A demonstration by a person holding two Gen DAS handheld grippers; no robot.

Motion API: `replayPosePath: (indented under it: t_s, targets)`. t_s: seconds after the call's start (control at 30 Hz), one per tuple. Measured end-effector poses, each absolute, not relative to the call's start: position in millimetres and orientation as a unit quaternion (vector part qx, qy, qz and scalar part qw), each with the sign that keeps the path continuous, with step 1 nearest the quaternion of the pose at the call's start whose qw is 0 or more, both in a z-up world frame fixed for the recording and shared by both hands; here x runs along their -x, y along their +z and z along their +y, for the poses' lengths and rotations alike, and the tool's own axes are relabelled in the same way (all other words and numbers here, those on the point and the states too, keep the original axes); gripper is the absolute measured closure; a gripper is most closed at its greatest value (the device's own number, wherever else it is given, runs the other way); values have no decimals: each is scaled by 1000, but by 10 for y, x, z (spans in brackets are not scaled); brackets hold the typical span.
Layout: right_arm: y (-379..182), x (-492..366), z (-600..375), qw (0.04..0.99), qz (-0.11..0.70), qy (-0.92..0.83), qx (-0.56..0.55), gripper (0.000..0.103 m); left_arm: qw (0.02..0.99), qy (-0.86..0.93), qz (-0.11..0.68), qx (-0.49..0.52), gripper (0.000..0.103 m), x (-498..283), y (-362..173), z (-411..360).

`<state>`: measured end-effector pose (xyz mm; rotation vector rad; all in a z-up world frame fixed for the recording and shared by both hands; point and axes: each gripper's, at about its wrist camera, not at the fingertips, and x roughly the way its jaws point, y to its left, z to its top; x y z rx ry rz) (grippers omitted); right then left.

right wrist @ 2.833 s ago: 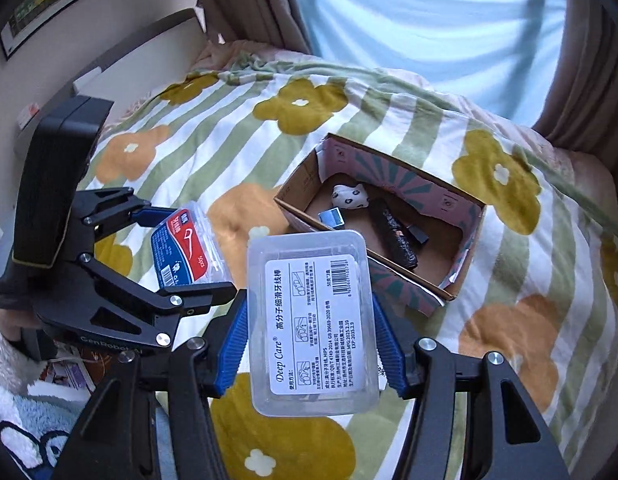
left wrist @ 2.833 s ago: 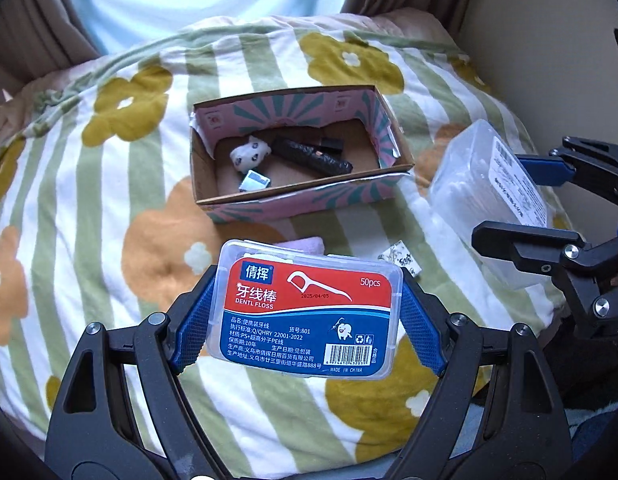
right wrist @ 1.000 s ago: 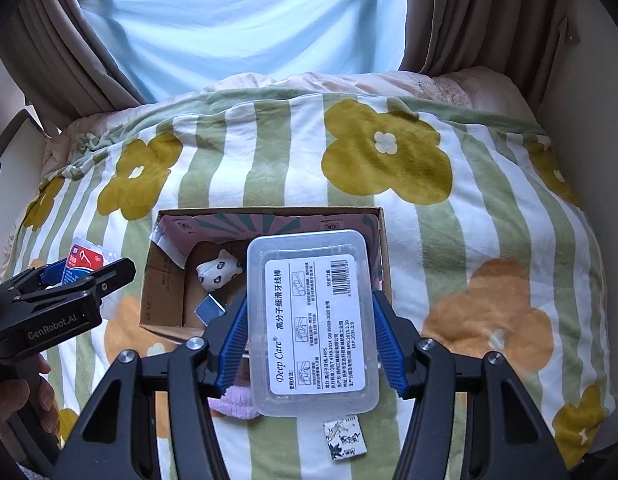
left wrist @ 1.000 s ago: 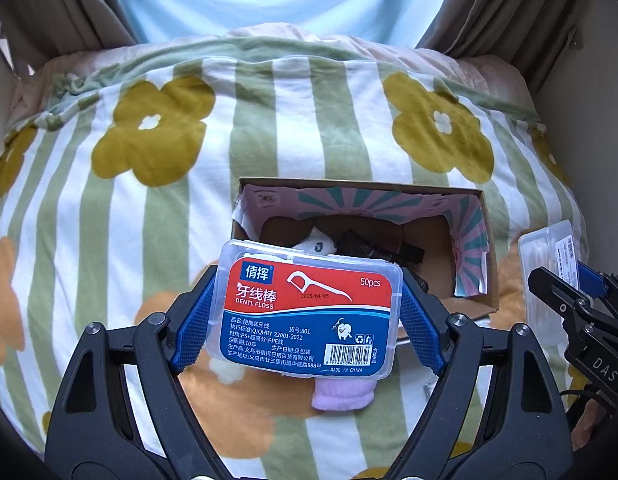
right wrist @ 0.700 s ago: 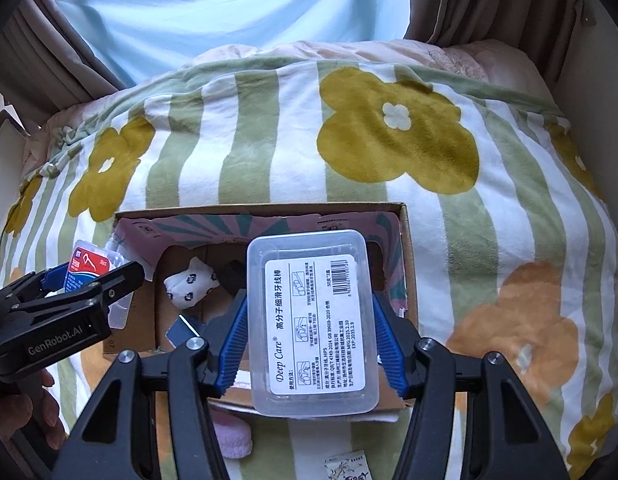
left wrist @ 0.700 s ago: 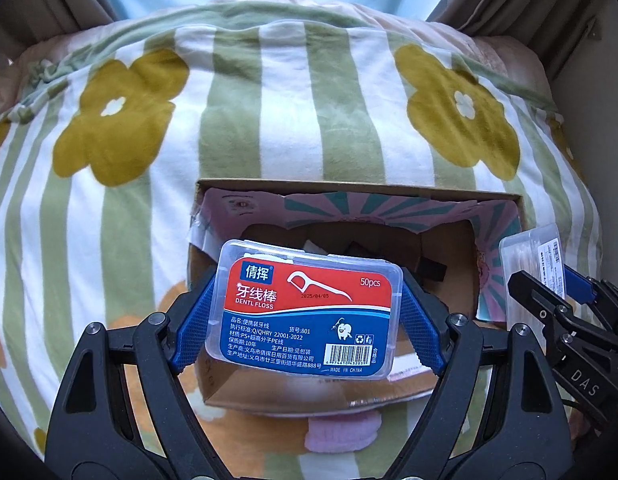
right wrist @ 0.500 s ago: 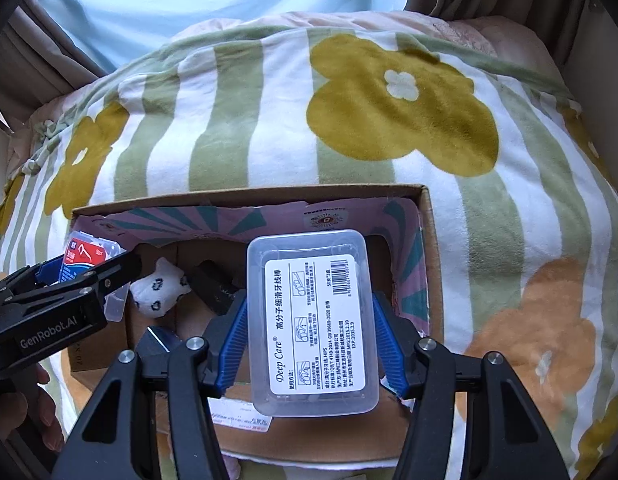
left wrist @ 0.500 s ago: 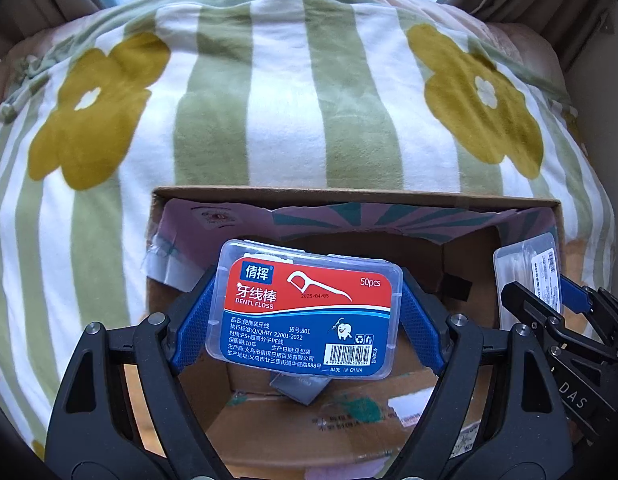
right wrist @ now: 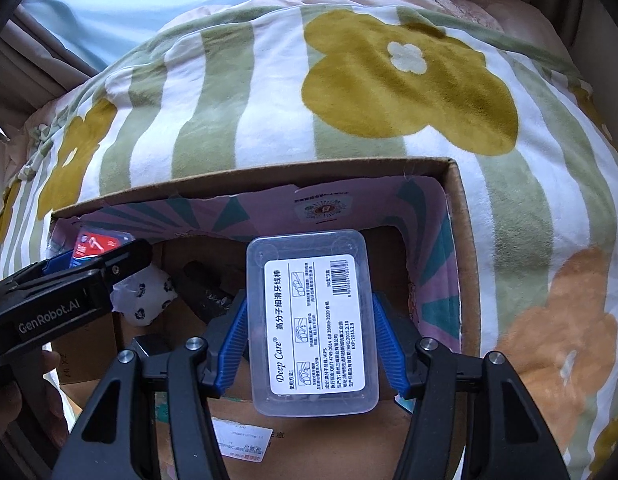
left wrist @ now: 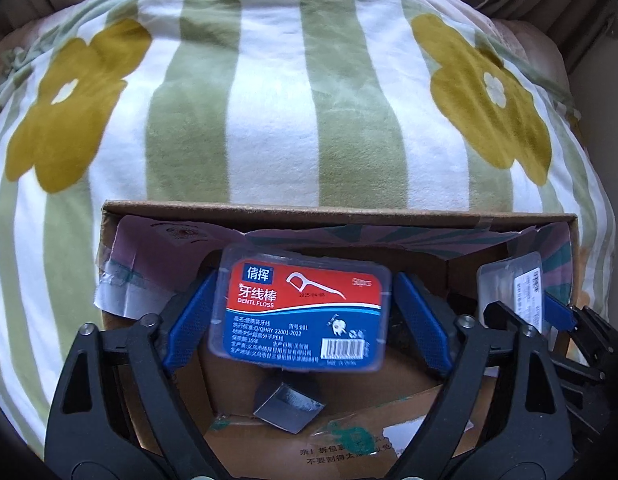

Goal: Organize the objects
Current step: 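Open the left tool dropping the floss box while the right tool releases the swab box, then withdraw both tools from the box toward the towel and tissue pack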

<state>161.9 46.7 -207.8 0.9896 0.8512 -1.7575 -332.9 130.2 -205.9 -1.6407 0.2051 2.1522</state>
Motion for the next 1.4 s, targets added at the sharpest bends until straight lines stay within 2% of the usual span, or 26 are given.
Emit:
replayPosePath:
  t_s: [0.03, 0.07, 0.13, 0.27, 0.8, 1.03, 1.4]
  targets:
    - [-2073, -1626, 482, 463, 344, -712, -401, 16, 207, 778, 79, 588, 0, 3331, -2045, 1309]
    - [-2065, -1638, 507, 462, 340, -716, -398, 8, 206, 780, 84, 585, 0, 3329, -2035, 1314]
    - [-2062, -1685, 557, 469, 342, -712, -395, 4, 209, 780, 91, 583, 0, 3324, -2028, 1329]
    - [-2133, -1802, 618, 465, 368, -709, -382, 4, 206, 775, 96, 589, 0, 3305, -2062, 1343]
    - [-1999, -1912, 665, 425, 336, -741, -398, 4, 210, 775, 86, 590, 0, 3193, -1942, 1280]
    - [-1786, -2096, 712, 427, 329, -749, -385, 4, 212, 782, 86, 581, 0, 3107, -1671, 1221]
    - [-1167, -2601, 945, 420, 318, -768, -365, 4, 209, 794, 58, 568, 0, 2731, -925, 826]
